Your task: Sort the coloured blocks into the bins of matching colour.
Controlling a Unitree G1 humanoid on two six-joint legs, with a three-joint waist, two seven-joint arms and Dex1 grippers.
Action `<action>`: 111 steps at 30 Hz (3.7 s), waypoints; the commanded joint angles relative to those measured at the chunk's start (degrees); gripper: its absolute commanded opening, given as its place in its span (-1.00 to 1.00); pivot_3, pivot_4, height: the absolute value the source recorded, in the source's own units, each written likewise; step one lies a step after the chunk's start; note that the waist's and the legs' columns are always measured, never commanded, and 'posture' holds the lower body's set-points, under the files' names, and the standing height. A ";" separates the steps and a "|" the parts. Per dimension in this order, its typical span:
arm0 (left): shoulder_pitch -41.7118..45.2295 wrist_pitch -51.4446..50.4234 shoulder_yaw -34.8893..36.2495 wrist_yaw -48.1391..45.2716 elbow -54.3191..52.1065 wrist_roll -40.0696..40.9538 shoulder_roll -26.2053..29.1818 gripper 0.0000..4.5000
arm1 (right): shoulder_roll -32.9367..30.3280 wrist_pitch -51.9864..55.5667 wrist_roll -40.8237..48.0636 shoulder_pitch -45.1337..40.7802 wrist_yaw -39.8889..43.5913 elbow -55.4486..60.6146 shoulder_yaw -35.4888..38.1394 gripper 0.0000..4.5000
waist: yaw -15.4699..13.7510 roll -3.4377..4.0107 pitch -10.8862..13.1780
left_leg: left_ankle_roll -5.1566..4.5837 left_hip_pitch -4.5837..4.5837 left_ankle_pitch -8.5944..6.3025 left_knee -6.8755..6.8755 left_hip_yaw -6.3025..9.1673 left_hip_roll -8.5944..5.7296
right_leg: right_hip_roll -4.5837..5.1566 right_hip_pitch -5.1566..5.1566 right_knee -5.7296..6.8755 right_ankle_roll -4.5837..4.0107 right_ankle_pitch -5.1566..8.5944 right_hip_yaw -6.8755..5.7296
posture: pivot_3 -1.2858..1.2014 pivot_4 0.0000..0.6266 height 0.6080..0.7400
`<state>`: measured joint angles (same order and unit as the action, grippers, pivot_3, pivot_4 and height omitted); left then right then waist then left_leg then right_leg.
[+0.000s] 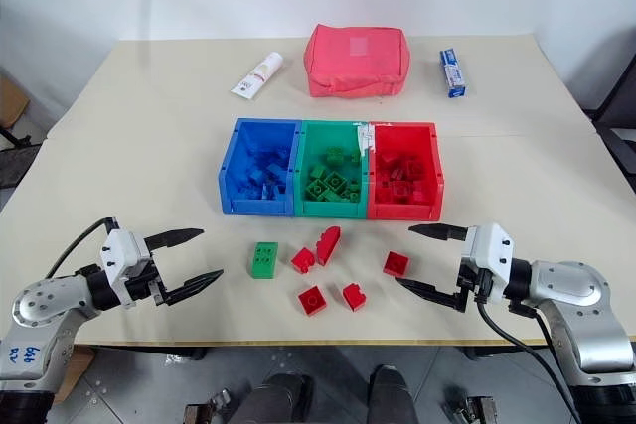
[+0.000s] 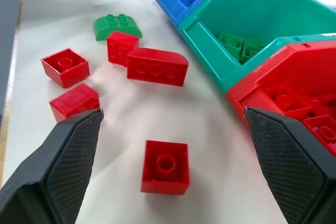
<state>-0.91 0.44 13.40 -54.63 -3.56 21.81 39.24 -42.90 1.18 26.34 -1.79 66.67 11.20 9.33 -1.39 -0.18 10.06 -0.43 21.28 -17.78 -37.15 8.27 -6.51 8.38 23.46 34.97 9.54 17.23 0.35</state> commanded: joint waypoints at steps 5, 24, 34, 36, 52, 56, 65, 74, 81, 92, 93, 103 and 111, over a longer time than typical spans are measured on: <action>3.48 0.15 -3.13 -3.13 -2.90 2.06 -0.82 0.99 | -3.46 0.68 1.60 9.71 -0.15 2.51 9.64 1.00 | -0.47 0.00 0.00 | -0.04 0.02 -0.03 0.03 0.03 -0.04 | 0.01 0.00 -0.01 -0.01 0.00 -0.01 | 0.03 -0.52 1.00; 5.38 -2.47 -9.58 -6.11 -9.81 3.24 -1.42 0.99 | -3.62 26.35 -6.42 -3.13 -12.76 8.08 -9.28 1.00 | 0.89 -0.01 0.01 | 0.03 -0.18 -0.07 -0.08 -0.80 0.41 | -0.11 0.15 0.04 -0.11 -0.18 0.01 | 0.03 -0.52 1.00; 4.33 -4.89 -9.13 -4.68 -13.25 5.09 -2.27 1.00 | -2.99 28.40 -9.50 -8.44 -13.75 5.45 -12.61 0.13 | -0.09 -0.01 0.00 | -0.30 -0.04 -0.36 -0.08 -0.80 0.21 | 0.05 0.19 -0.20 -0.14 -0.22 -0.01 | 0.03 -0.52 1.00; 4.80 -5.85 -9.00 -4.10 -13.56 6.11 -2.98 1.00 | -3.44 28.90 -8.75 -7.94 -13.28 6.38 -11.57 -0.17 | -0.08 -0.01 0.00 | -0.29 -0.04 -0.37 -0.09 -0.81 0.24 | 0.03 0.19 -0.20 -0.14 -0.22 -0.01 | 0.03 -0.52 1.00; 10.48 -12.87 -4.73 9.20 -12.77 7.51 -10.13 1.00 | 8.37 24.76 -9.77 -38.13 -26.41 -18.09 -6.19 -0.18 | 0.76 -0.12 -0.01 | -0.09 -0.09 -0.16 -0.11 -0.95 0.37 | -0.09 0.31 0.08 -0.21 -0.44 -0.03 | 0.03 -0.52 1.00; 10.52 -13.13 -4.27 7.83 -12.12 7.68 -9.31 1.00 | 8.91 23.25 -9.63 -38.93 -24.20 -18.65 -6.87 0.41 | 1.47 -0.12 -0.01 | -0.28 0.05 -0.27 -0.06 -1.00 0.28 | 0.02 0.40 0.08 -0.20 -0.45 -0.03 | 0.03 -0.52 1.00; 10.54 -7.68 -6.25 -2.83 -6.22 4.32 -4.01 1.00 | 0.99 19.76 -1.62 -20.71 -11.50 -4.61 2.01 0.99 | 0.90 -0.12 -0.01 | -0.34 0.07 -0.35 -0.09 -1.00 0.29 | 0.02 0.33 -0.04 -0.19 -0.45 -0.10 | 0.03 -0.52 1.00; 10.44 1.29 -11.32 -15.04 -0.52 1.26 0.47 1.00 | -9.83 8.95 -0.23 4.49 5.45 0.29 10.45 0.99 | 0.79 -0.09 0.04 | -0.40 -0.14 -0.41 -0.25 -1.42 0.39 | 0.02 0.15 -0.39 0.01 -0.56 -0.05 | 0.03 -0.52 1.00; 10.02 1.71 -11.16 -17.06 -1.27 2.64 0.52 1.00 | -7.97 15.92 0.19 -1.57 5.11 9.17 -3.62 0.99 | 1.44 -0.09 0.04 | -0.23 -0.31 -0.37 -0.25 -1.64 0.69 | -0.06 0.20 -0.27 -0.07 -0.71 -0.14 | 0.03 -0.52 1.00; 4.85 -0.19 -8.71 -14.68 -6.46 3.20 1.88 1.00 | 2.46 21.24 -9.23 -13.56 -1.02 5.92 -25.14 0.82 | 0.79 -0.11 0.05 | -0.41 -0.06 -0.53 -0.30 -1.43 0.45 | 0.05 0.32 -0.36 -0.22 -0.73 -0.19 | 0.03 -0.52 1.00; 4.33 -0.43 -8.53 -14.45 -6.92 3.26 2.01 1.00 | 2.44 21.54 -9.27 -13.70 -0.88 5.50 -25.36 0.72 | 0.74 -0.11 0.05 | -0.44 -0.05 -0.55 -0.32 -1.43 0.44 | 0.07 0.30 -0.37 -0.22 -0.73 -0.19 | 0.03 -0.52 1.00; 3.13 -2.54 -7.23 -9.66 -9.50 4.58 0.22 1.00 | 1.96 19.73 -5.66 -13.77 0.04 3.57 -18.46 -0.28 | 0.18 -0.10 0.05 | -0.40 -0.10 -0.53 -0.41 -1.47 0.50 | 0.03 0.27 -0.30 -0.21 -0.73 -0.22 | 0.03 -0.52 1.00; 5.30 -8.99 -4.83 -0.80 -11.42 8.03 -3.52 1.00 | 6.12 24.71 1.46 -21.72 -13.23 -1.47 -2.79 -0.28 | 0.18 -0.10 0.05 | -0.38 -0.12 -0.52 -0.49 -1.47 0.52 | 0.02 0.26 -0.20 -0.21 -0.74 -0.20 | 0.03 -0.52 1.00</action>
<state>3.66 -7.64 7.17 -57.72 -13.05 28.10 36.21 -37.12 26.26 27.53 -21.47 57.48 11.35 2.53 -1.20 -0.29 10.11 -0.79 21.15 -18.29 -37.69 6.78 -6.00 8.41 23.72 34.80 9.33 16.50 0.15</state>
